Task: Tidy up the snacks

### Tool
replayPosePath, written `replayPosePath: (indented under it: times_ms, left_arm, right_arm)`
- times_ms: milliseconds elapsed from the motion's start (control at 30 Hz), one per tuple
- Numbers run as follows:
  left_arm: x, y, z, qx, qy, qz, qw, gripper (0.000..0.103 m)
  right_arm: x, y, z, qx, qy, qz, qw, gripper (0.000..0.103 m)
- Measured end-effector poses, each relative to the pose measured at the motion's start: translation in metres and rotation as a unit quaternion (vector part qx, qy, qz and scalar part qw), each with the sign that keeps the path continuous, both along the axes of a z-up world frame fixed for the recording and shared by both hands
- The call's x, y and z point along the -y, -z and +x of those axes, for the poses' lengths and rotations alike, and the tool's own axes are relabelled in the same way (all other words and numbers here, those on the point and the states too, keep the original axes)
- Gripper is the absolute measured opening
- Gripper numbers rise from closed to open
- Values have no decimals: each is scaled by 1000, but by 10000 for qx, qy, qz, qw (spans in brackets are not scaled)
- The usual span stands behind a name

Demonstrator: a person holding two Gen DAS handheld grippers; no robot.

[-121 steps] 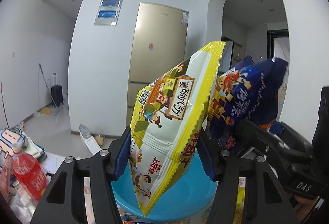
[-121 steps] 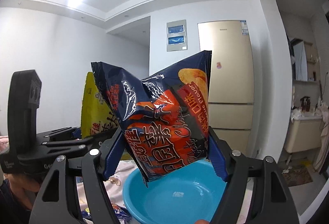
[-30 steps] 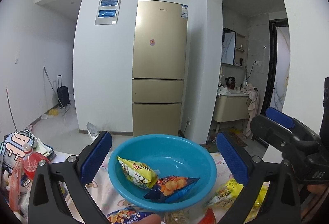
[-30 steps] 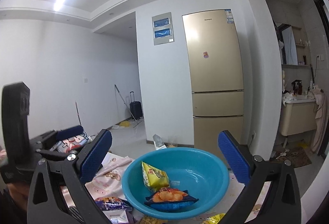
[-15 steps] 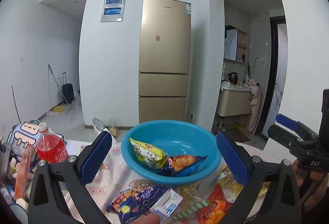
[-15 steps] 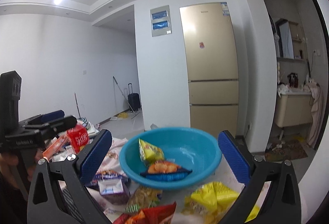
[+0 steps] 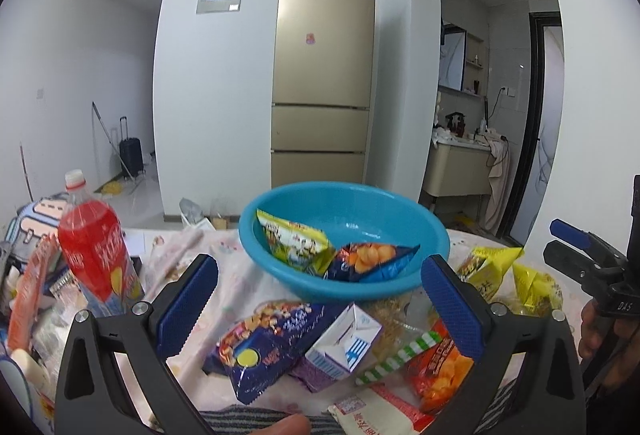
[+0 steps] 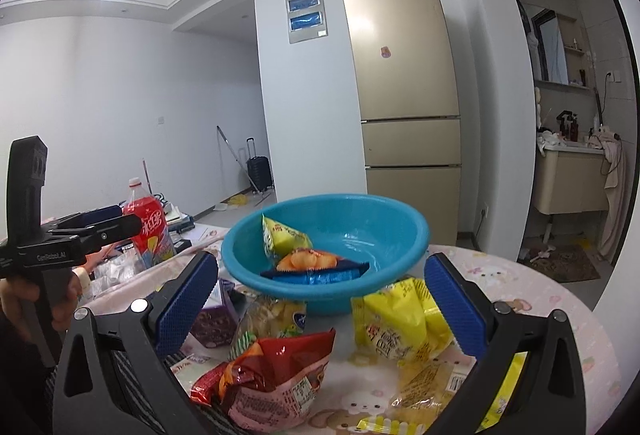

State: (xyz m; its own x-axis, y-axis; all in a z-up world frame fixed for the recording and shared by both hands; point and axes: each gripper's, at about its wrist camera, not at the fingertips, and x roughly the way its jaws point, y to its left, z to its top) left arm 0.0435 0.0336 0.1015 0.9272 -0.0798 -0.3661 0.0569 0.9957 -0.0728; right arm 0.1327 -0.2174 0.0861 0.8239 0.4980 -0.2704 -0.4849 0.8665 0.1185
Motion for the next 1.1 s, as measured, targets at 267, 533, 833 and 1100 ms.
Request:
replayPosePath:
  times_ms: [267,533,833,1100]
  left_arm:
    - [-11,37,14,-306,18,-94,9995,103]
    - [-31,76,37,-1084,-87,-94,9940,103]
    - [-35,86,40,-1248,84,-229,9919,103]
    - [-18,94,42,-1490,544,-79,9873,103]
  right_arm:
    - [-2,23,10,-200,-150,141,9996,103]
    - [2,35,17,-558,-349,443,9968,103]
    - [-16,50,18,-828,-509,209,9950,103]
    - [-21,51,16,-827,-564,100,9949,103]
